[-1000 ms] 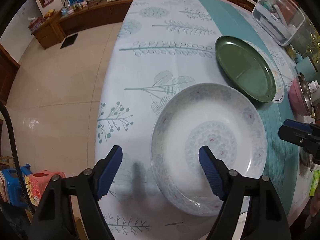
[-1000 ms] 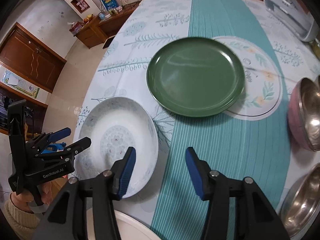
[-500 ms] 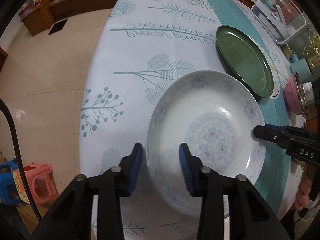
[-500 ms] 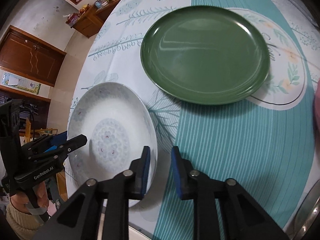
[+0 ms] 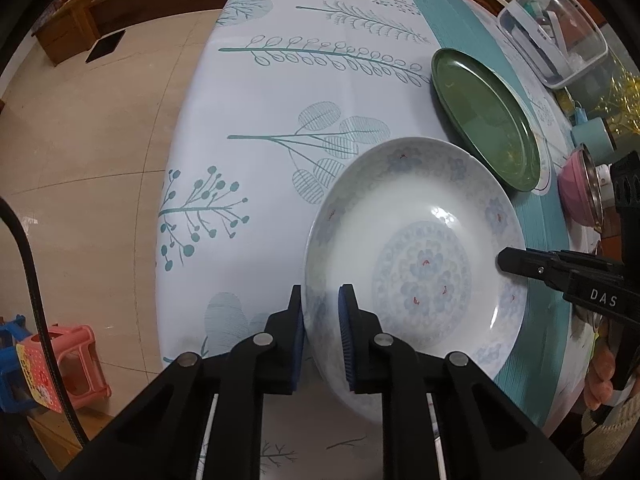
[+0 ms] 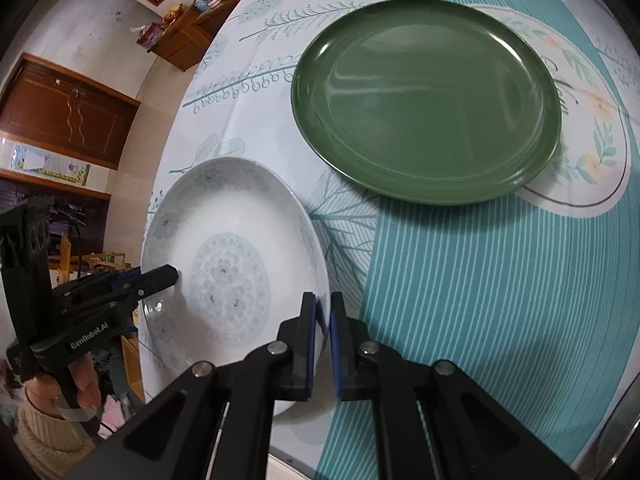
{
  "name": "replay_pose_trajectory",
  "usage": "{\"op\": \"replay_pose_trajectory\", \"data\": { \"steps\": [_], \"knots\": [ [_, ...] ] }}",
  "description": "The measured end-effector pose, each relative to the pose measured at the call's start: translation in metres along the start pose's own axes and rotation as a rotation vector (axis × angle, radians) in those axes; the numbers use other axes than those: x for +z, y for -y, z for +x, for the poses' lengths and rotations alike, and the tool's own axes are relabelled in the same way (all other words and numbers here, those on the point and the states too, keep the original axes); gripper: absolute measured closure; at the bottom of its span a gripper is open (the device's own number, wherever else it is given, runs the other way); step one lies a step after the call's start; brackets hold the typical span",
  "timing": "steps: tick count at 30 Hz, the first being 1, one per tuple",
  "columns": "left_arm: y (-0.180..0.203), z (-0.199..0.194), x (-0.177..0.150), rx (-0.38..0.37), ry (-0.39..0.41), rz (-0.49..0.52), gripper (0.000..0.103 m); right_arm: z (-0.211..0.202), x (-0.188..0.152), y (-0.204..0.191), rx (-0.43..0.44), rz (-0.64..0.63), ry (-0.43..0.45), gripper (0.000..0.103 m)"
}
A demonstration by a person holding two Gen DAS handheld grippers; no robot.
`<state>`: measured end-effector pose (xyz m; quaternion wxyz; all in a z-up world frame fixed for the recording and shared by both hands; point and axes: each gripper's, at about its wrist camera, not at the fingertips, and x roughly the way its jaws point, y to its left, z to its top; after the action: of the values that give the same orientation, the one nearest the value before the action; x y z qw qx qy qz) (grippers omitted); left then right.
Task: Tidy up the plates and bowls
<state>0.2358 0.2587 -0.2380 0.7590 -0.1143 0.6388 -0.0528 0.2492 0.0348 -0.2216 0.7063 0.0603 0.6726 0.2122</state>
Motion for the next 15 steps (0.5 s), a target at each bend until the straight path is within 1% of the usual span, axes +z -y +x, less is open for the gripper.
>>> {"op": "replay_pose_trajectory", "data": {
  "steps": [4, 11, 15],
  "knots": [
    [-0.001, -0.005, -0.004, -0.014, -0.01, -0.011, 0.093, -0.001, -0.004, -0.001, -0.014, -0.012, -0.007, 0.097],
    [0.009, -0.019, -0.021, -0.018, -0.013, 0.01, 0.093, -0.012, -0.016, -0.004, -0.031, -0.028, -0.016, 0.097],
    [0.016, -0.033, -0.029, -0.038, -0.002, 0.006, 0.093, -0.025, -0.024, -0.007, -0.034, -0.032, -0.006, 0.097]
  ]
}}
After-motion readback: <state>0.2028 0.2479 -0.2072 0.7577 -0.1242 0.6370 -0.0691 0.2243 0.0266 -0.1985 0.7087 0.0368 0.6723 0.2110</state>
